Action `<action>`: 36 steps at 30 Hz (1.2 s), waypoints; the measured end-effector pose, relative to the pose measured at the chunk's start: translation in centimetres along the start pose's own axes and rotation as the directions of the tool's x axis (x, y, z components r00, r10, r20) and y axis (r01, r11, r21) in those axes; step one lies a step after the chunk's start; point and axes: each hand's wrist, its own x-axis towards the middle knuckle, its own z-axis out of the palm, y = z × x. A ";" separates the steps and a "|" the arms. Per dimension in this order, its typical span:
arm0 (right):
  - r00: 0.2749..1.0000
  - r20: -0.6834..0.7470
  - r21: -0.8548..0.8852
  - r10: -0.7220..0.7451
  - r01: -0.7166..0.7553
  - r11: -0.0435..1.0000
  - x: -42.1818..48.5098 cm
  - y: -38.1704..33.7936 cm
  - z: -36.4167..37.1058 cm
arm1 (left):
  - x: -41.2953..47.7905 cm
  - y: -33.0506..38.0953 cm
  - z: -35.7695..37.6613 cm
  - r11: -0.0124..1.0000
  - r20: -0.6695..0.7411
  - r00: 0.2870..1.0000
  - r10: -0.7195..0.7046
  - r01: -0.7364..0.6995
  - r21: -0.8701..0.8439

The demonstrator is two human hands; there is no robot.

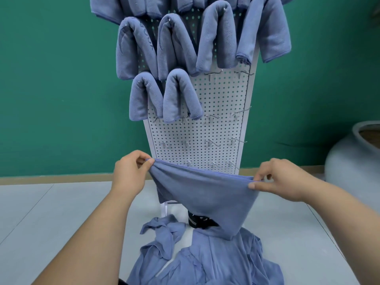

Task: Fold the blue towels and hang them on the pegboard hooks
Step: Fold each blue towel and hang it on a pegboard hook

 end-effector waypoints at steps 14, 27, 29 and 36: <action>0.807 -0.579 0.191 0.117 -0.006 0.982 -0.3 0.4 -0.9 | -0.5 -0.4 -0.8 0.988 0.099 0.995 0.029 -0.044 0.150; 0.859 -0.507 0.017 0.069 -0.070 0.997 1.0 -0.1 1.2 | -0.2 -0.6 -0.3 0.985 0.002 0.999 -0.037 0.036 0.170; 0.859 -0.473 0.239 0.197 -0.090 0.967 1.1 -0.2 1.3 | -0.2 -0.6 -0.2 0.993 0.011 0.994 -0.111 0.111 -0.035; 0.882 -0.285 0.901 0.376 0.113 0.418 1.1 -1.4 -0.2 | 0.2 1.3 -0.9 0.657 0.150 0.930 -0.334 0.345 -0.670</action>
